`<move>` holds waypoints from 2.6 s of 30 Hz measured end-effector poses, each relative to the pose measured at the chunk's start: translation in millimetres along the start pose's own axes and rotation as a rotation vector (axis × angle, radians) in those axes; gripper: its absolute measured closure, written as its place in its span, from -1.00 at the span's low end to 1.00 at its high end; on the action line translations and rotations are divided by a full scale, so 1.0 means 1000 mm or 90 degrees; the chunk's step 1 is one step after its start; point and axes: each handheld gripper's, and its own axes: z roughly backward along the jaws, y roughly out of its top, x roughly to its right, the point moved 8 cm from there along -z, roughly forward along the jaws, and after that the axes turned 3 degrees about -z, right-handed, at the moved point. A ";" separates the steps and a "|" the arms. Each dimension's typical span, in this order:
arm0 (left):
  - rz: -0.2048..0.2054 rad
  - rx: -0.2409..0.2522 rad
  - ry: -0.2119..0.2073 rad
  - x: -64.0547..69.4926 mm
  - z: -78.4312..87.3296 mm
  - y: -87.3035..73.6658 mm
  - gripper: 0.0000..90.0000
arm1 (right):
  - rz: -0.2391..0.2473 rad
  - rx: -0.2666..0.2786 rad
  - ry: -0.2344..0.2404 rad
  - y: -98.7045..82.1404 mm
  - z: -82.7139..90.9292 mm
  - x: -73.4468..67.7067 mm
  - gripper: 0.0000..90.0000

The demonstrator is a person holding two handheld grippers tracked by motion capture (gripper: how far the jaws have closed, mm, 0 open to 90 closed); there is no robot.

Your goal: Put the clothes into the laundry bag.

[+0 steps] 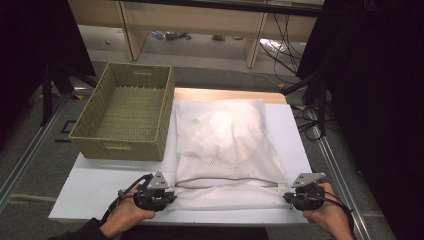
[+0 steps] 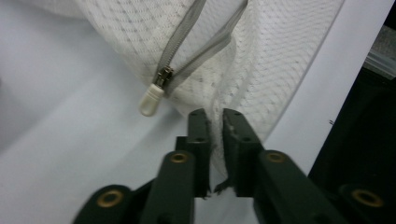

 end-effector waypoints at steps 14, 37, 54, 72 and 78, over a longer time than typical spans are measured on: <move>0.101 -0.001 0.026 -0.023 0.002 0.001 -0.07 | 0.013 0.246 0.042 0.098 0.002 -0.036 0.02; 0.090 0.015 0.090 -0.042 0.022 0.004 -0.31 | 0.204 0.220 0.168 0.202 -0.075 -0.135 0.02; 0.087 0.016 0.084 -0.046 0.025 0.001 -0.33 | 0.316 0.097 0.190 0.206 -0.134 -0.164 0.78; 0.211 0.063 -0.086 -0.006 0.002 0.027 -0.39 | 0.311 0.180 0.152 0.216 -0.098 -0.157 0.94; 0.219 0.071 -0.072 -0.011 -0.003 0.032 -0.35 | 0.314 0.188 0.165 0.216 -0.095 -0.160 0.94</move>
